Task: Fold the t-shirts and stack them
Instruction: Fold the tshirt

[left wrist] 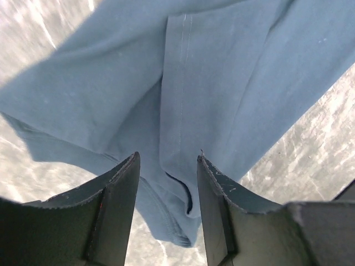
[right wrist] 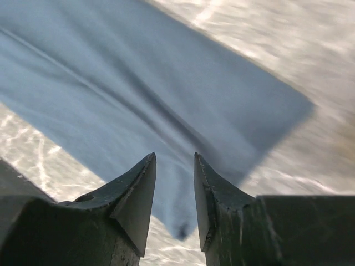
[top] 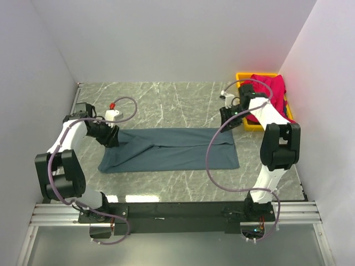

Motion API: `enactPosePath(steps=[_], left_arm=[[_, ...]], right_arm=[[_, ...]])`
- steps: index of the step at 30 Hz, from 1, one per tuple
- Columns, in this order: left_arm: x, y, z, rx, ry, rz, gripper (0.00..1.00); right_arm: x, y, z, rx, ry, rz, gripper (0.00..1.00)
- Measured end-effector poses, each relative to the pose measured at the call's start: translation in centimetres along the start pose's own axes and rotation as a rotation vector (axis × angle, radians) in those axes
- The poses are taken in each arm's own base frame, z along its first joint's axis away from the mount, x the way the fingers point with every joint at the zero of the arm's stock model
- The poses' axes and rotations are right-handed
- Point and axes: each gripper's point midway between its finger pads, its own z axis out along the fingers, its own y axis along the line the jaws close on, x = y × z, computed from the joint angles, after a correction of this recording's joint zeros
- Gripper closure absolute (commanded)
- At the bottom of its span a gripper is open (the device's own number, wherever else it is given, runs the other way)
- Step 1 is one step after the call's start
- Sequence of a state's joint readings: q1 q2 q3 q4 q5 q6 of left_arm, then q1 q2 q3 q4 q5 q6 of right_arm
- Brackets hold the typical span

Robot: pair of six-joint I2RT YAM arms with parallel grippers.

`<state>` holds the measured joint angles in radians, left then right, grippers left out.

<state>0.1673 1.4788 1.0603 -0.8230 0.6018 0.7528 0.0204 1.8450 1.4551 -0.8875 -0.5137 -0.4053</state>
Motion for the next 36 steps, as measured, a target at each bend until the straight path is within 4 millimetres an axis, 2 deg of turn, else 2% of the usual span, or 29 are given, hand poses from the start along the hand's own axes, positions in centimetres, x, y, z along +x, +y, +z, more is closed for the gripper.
enactPosePath(steps=[3, 5, 7, 12, 17, 22, 26, 30, 36], left_arm=[[0.9, 0.2, 0.4, -0.002, 0.029, -0.041, 0.47], [1.8, 0.0, 0.4, 0.001, 0.043, -0.074, 0.47], [3.0, -0.2, 0.2, 0.010, 0.058, -0.119, 0.42], [4.5, -0.2, -1.0, 0.025, 0.054, -0.227, 0.39], [5.1, -0.6, -1.1, 0.043, 0.043, -0.281, 0.39], [5.6, -1.5, -0.9, 0.065, 0.042, -0.332, 0.39], [5.8, -2.1, -1.0, 0.057, 0.039, -0.345, 0.43], [5.8, -2.1, -1.2, 0.049, 0.036, -0.347, 0.44], [6.2, -2.2, -0.9, 0.053, 0.046, -0.357, 0.45]], right_arm=[[-0.3, 2.3, 1.1, -0.035, 0.019, -0.018, 0.58], [-1.1, 4.7, 1.8, -0.069, 0.029, -0.042, 0.55], [-2.7, 7.3, 2.3, -0.102, 0.016, -0.079, 0.53], [-7.9, 15.1, 4.1, -0.224, -0.063, -0.165, 0.50], [-11.3, 23.1, 7.7, -0.329, -0.092, -0.212, 0.50], [-13.2, 29.0, 12.8, -0.398, -0.099, -0.209, 0.47], [-13.6, 31.8, 16.3, -0.408, -0.102, -0.177, 0.46], [-13.9, 33.7, 19.2, -0.424, -0.112, -0.152, 0.46], [-13.0, 34.4, 21.4, -0.419, -0.093, -0.128, 0.46]])
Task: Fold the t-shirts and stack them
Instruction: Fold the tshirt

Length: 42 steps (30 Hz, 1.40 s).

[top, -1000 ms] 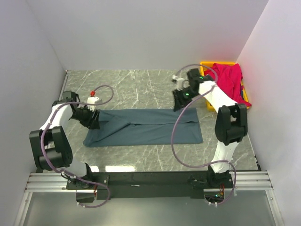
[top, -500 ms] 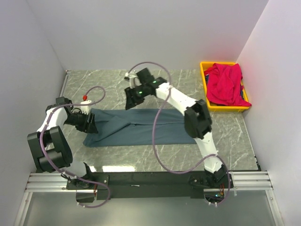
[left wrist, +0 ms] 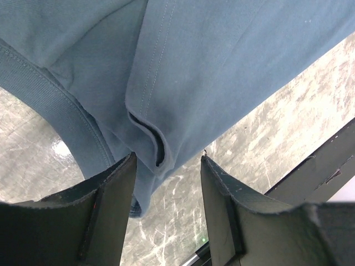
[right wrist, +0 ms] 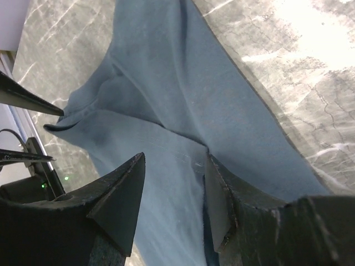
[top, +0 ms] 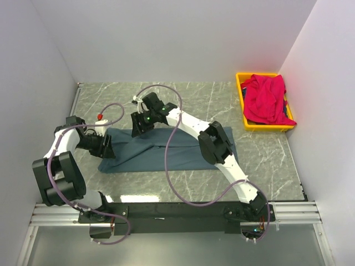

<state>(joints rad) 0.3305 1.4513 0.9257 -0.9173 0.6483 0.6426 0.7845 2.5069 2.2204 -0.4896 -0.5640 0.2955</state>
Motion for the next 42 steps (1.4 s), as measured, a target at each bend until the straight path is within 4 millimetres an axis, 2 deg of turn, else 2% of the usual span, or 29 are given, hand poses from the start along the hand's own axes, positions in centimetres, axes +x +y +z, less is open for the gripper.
enactPosePath(steps=[15, 23, 37, 42], left_arm=[[0.1, 0.5, 0.6, 0.006, 0.007, -0.007, 0.46], [0.0, 0.7, 0.7, 0.003, 0.003, -0.003, 0.45], [0.1, 0.8, 0.8, -0.002, 0.003, 0.000, 0.46], [0.1, 0.8, 0.8, -0.003, 0.005, -0.001, 0.52]], right_arm=[[0.6, 0.5, 0.7, -0.003, 0.009, -0.010, 0.53], [2.1, -0.2, 1.6, 0.027, 0.041, -0.005, 0.49], [2.6, -1.9, 2.1, 0.099, 0.028, -0.003, 0.43], [2.6, -1.9, 2.1, 0.098, 0.026, -0.006, 0.56]])
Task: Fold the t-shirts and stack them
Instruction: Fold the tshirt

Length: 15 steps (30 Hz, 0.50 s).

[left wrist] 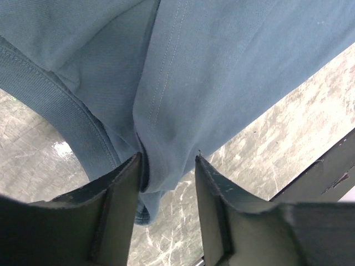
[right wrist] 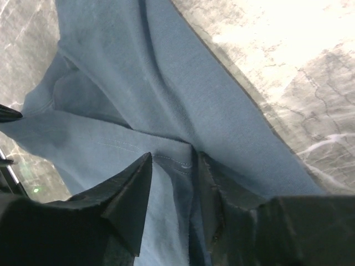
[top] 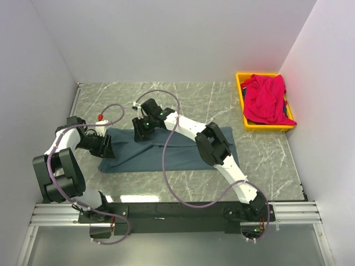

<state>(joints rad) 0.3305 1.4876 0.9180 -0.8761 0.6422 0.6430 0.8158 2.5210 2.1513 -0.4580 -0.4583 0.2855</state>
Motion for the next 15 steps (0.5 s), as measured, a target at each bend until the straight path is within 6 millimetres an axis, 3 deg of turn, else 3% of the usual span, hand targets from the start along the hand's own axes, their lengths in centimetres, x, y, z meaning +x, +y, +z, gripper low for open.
enactPosePath(steps=[4, 10, 15], left_arm=[[0.1, 0.1, 0.0, -0.002, 0.004, -0.002, 0.62], [0.1, 0.5, 0.0, -0.024, 0.008, -0.005, 0.83], [0.0, 1.1, 0.1, -0.045, 0.010, -0.009, 0.92]], right_arm=[[0.2, 0.5, 0.0, -0.029, 0.011, 0.006, 0.65], [1.1, 0.9, 0.1, -0.065, 0.037, 0.014, 1.00], [2.6, 1.1, -0.6, -0.078, 0.065, 0.029, 1.00]])
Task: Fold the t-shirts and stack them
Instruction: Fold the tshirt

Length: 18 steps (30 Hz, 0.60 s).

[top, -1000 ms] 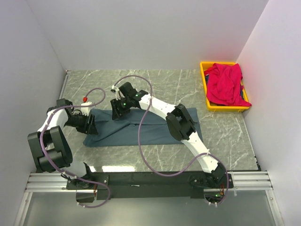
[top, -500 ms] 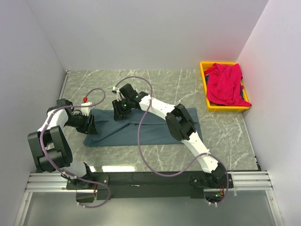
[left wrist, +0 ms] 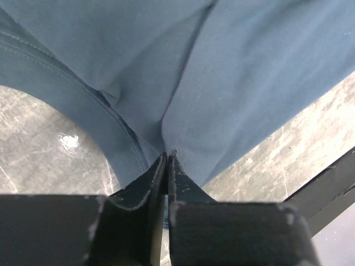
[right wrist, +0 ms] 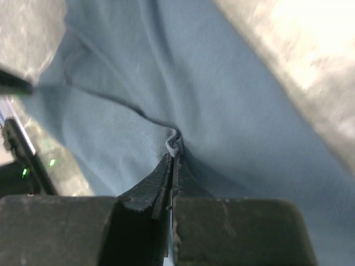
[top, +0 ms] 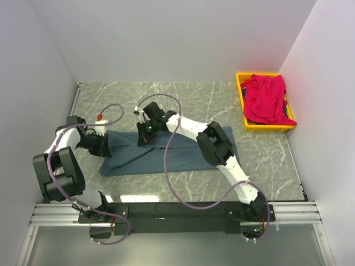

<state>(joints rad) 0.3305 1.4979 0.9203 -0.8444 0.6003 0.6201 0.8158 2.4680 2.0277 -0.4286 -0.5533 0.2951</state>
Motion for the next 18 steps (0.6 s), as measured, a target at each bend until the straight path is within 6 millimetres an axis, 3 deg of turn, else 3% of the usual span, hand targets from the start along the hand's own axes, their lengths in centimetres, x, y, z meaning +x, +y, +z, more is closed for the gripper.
enactPosePath(steps=[5, 9, 18], left_arm=[[-0.9, 0.8, 0.1, -0.007, 0.001, -0.002, 0.97], [-2.1, 1.6, -0.1, -0.018, -0.015, 0.014, 0.98], [-2.8, 1.1, 0.2, -0.008, -0.011, 0.059, 0.99]], right_arm=[[1.5, 1.0, -2.2, -0.009, 0.013, 0.011, 1.00], [1.2, 2.1, -3.6, -0.019, -0.012, 0.009, 1.00], [0.4, 1.9, -4.2, -0.024, -0.046, 0.020, 1.00]])
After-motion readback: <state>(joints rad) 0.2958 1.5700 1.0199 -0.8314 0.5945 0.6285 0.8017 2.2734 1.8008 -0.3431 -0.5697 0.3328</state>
